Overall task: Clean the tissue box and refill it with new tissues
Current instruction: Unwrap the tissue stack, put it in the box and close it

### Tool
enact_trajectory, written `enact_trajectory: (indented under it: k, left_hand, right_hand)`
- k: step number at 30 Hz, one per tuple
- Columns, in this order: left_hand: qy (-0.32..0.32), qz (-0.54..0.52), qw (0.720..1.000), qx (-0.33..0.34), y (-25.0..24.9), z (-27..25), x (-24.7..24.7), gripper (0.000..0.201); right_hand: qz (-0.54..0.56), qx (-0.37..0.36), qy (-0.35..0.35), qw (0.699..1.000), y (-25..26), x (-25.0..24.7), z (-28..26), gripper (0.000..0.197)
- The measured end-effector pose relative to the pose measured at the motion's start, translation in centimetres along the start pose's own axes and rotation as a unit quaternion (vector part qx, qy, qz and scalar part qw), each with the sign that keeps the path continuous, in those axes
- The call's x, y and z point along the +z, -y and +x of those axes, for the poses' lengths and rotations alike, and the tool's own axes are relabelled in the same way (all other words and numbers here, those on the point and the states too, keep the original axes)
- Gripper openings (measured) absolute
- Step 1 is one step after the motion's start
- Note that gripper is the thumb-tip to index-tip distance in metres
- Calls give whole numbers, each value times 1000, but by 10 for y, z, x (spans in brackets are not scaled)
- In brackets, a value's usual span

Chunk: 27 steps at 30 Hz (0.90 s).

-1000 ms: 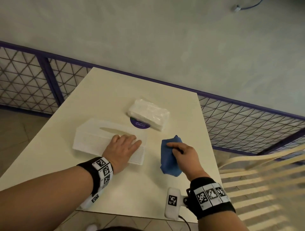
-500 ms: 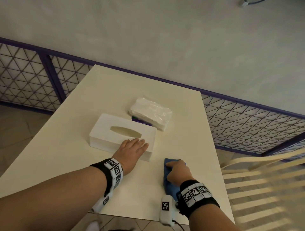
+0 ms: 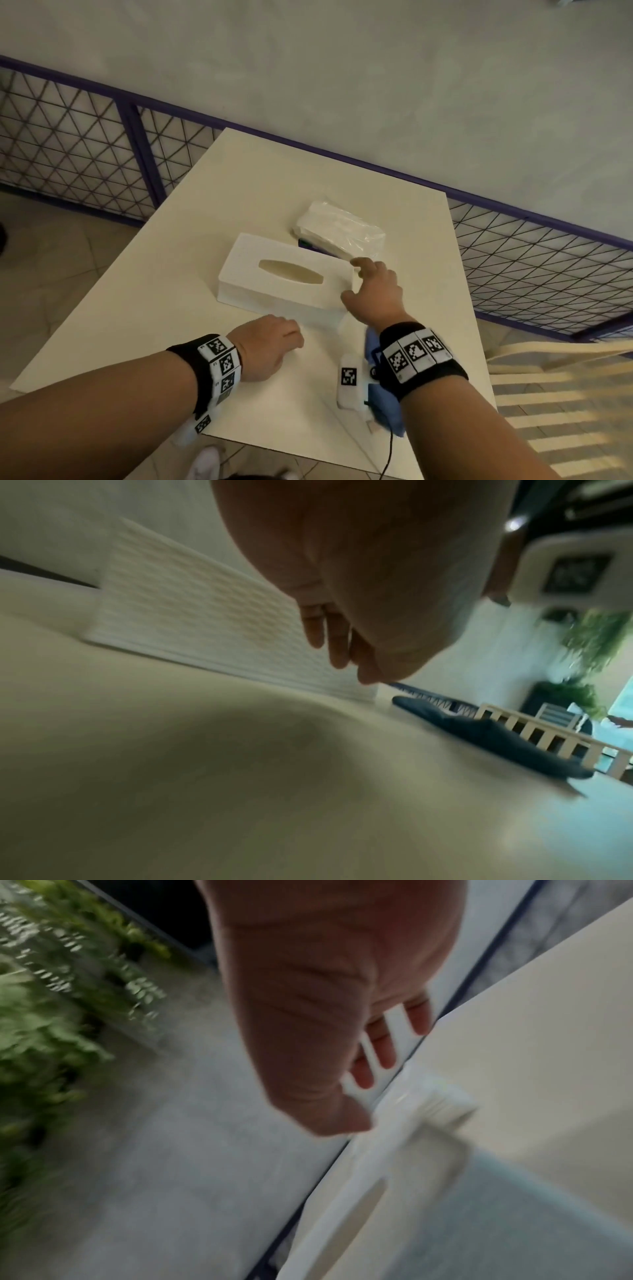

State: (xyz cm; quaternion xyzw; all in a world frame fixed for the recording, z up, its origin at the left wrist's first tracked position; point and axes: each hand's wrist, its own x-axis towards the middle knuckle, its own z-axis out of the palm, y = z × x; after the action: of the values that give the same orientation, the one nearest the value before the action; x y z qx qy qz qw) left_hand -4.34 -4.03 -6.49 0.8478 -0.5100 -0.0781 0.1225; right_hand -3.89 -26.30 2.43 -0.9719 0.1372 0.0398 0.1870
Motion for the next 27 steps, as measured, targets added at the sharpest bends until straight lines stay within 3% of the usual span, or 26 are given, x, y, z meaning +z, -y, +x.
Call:
enact_trajectory:
  k: [2, 4, 6, 9, 19, 27]
  left_hand:
    - [30, 36, 999, -13, 7, -9, 5, 32]
    - [32, 36, 998, -51, 10, -14, 8, 40]
    - [12, 29, 994, -109, 5, -13, 5, 46]
    - [26, 17, 986, -167, 3, -10, 2, 48]
    - [23, 50, 978, -199, 10, -5, 18, 54]
    - [10, -27, 970, -241, 3, -2, 12, 53]
  right_hand:
    - [5, -80, 9, 997, 27, 3, 9, 77]
    - [-44, -130, 61, 989, 45, 11, 21, 100]
    - [-114, -153, 120, 974, 57, 23, 34, 124]
    - [-190, -148, 201, 949, 63, 39, 50, 142]
    - [-251, -152, 198, 935, 67, 50, 61, 141]
    - [-242, -156, 208, 935, 69, 49, 63, 141]
